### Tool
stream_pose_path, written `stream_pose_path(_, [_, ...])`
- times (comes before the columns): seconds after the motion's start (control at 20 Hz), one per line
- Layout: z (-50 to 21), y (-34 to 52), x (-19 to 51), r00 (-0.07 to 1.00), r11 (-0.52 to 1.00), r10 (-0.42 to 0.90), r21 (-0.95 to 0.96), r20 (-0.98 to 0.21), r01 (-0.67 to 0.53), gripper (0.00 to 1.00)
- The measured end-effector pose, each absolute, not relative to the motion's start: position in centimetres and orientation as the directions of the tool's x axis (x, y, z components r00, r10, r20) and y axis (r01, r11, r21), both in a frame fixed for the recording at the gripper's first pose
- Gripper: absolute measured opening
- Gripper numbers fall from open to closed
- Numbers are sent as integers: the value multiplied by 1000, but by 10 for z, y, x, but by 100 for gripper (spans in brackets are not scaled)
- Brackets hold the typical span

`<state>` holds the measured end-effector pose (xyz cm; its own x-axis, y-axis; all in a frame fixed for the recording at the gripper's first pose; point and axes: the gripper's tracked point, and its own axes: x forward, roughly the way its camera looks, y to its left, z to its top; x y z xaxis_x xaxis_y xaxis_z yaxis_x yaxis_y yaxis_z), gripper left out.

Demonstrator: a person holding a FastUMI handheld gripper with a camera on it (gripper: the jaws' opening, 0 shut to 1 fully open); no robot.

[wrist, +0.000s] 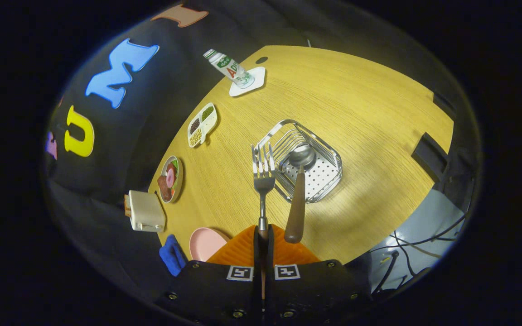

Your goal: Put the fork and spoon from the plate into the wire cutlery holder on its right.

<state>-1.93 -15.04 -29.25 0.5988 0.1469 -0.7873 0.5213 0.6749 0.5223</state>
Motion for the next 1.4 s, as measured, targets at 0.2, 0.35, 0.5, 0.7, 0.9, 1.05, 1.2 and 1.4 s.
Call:
stream_pose_path(0.2, [-294, -171, -28, 582, 646, 111, 504, -805, 574, 3])
stream_pose_path(0.35, [-286, -175, -23, 592, 639, 90, 503, -801, 582, 8])
stream_pose_path(0.5, [-277, -181, -16, 613, 645, 64, 502, -788, 577, 10])
stream_pose_path(0.7, [-264, -188, -10, 637, 669, 22, 485, -770, 563, 38])
stream_pose_path(0.9, [-259, -186, -7, 650, 674, 13, 486, -760, 556, 38])
stream_pose_path(1.05, [-258, -185, -6, 655, 679, 8, 485, -755, 550, 38])
stream_pose_path(1.2, [-250, -189, -1, 675, 722, -35, 449, -737, 527, 38])
stream_pose_path(1.4, [-229, -192, 10, 719, 787, -79, 400, -690, 470, 38])
